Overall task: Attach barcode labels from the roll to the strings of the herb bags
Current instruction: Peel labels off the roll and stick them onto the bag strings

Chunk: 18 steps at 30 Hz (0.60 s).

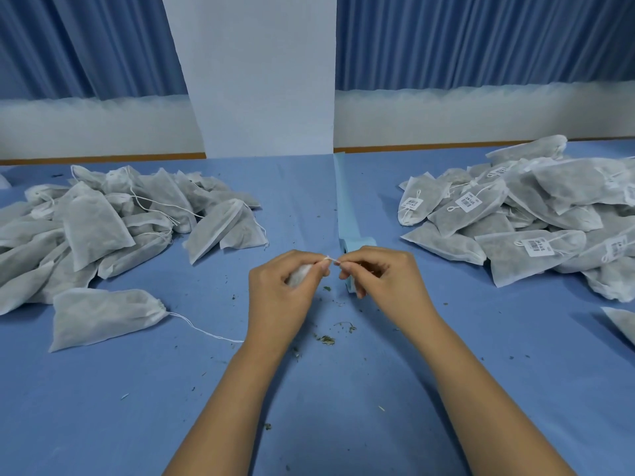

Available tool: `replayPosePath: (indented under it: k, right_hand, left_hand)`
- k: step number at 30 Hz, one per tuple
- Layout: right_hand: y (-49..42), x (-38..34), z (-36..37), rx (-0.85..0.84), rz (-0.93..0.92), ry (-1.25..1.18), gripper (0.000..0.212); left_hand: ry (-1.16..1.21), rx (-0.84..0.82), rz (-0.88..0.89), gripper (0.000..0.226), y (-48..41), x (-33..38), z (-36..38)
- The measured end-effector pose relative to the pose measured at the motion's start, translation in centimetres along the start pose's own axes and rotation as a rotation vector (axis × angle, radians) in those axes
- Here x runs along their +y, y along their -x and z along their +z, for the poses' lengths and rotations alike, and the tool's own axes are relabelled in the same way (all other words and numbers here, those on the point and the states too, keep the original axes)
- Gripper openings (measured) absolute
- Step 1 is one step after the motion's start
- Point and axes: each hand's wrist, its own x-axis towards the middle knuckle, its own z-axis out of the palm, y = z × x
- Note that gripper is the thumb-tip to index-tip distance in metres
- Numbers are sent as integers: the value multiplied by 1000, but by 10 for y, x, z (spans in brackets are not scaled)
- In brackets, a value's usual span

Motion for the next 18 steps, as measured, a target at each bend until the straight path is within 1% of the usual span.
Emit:
replayPosePath:
  k: [3,5,8,12,14,17,18]
  right_hand:
    - [4,-3,6,-51,5,33,11]
    - [4,-6,6,7,5,-13,13]
    - [2,-11,1,136,43,-163,13]
    - [4,-17,2,213,95,-289,15]
    - [3,-17,2,230,129,-301,11]
    - [2,-14,3,215,180,-245,10]
    - [2,-14,5,196,193,-233,10]
  left_hand:
    - [107,45,-64,23,0,1,0]
    - [137,5,-109,22,-2,1,-2]
    - [102,-94,-152,21,-5,-1,-2]
    - [45,-192,-100,16,-3,1,3]
    - [-16,-151,-34,13,0,2,4]
    - [-142,6,120,8,2,3,4]
    - [-157,49,148,7,2,3,3]
